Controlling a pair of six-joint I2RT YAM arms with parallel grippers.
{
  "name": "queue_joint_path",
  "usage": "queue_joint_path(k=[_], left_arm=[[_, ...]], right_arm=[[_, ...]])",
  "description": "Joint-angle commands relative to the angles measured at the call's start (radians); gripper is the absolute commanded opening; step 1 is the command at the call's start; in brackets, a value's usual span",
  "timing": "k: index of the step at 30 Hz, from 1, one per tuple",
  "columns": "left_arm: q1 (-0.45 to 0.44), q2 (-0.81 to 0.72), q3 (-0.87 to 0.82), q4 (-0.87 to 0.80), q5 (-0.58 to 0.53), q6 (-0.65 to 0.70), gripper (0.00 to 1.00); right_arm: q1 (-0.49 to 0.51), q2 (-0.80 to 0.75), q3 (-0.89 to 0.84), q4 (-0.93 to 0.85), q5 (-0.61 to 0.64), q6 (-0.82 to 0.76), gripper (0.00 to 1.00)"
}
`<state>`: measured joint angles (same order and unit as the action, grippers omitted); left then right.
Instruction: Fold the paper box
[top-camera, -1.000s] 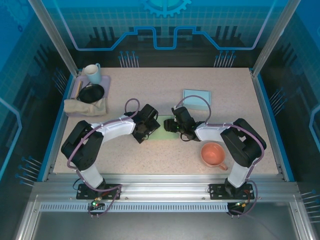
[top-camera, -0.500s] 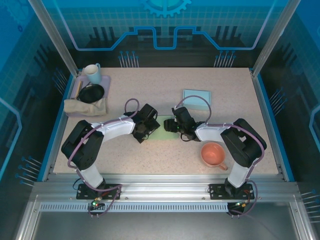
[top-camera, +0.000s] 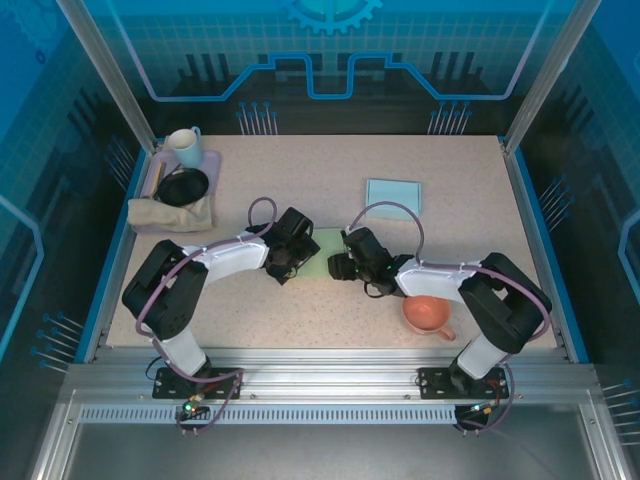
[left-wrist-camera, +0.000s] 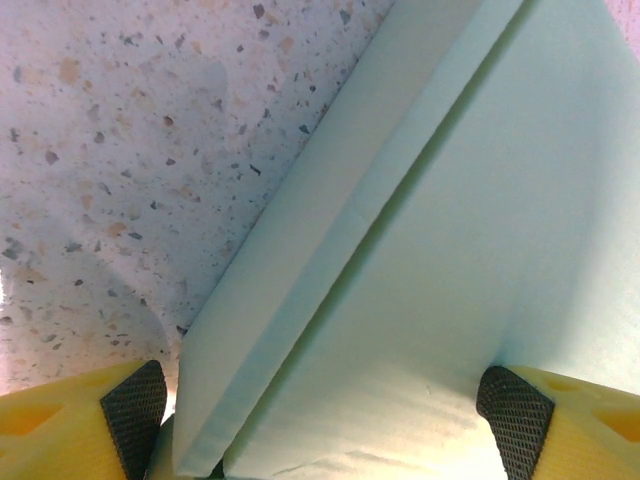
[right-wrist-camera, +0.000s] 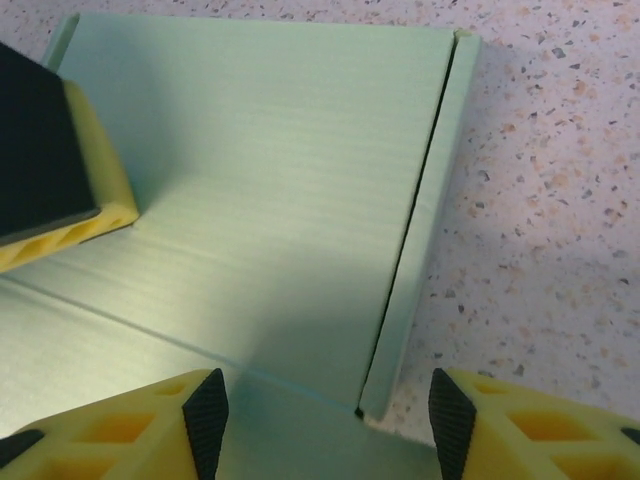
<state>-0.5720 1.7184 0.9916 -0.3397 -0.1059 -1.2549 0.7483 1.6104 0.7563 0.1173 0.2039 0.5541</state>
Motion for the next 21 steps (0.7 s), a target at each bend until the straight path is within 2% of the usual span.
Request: queue_joint_path(k=[1, 10, 16, 21], left_arm=[[0.014, 0.032, -0.045, -0.079, -0.015, 0.006, 0.86], [0.015, 0.030, -0.054, -0.081, -0.021, 0.010, 0.86], [0.019, 0.031, -0.057, -0.082, -0.027, 0.017, 0.86], [0.022, 0.042, -0.060, -0.082, -0.029, 0.021, 0.86]], right_arm=[[0.020, -0.039, -0.014, -0.033, 0.025, 0.018, 0.57], [0.029, -0.034, -0.027, -0.006, -0.024, 0.054, 0.56], [0.036, -0.024, -0.060, 0.025, 0.001, 0.096, 0.55], [0.036, -0.008, -0.059, 0.034, -0.026, 0.098, 0.55]])
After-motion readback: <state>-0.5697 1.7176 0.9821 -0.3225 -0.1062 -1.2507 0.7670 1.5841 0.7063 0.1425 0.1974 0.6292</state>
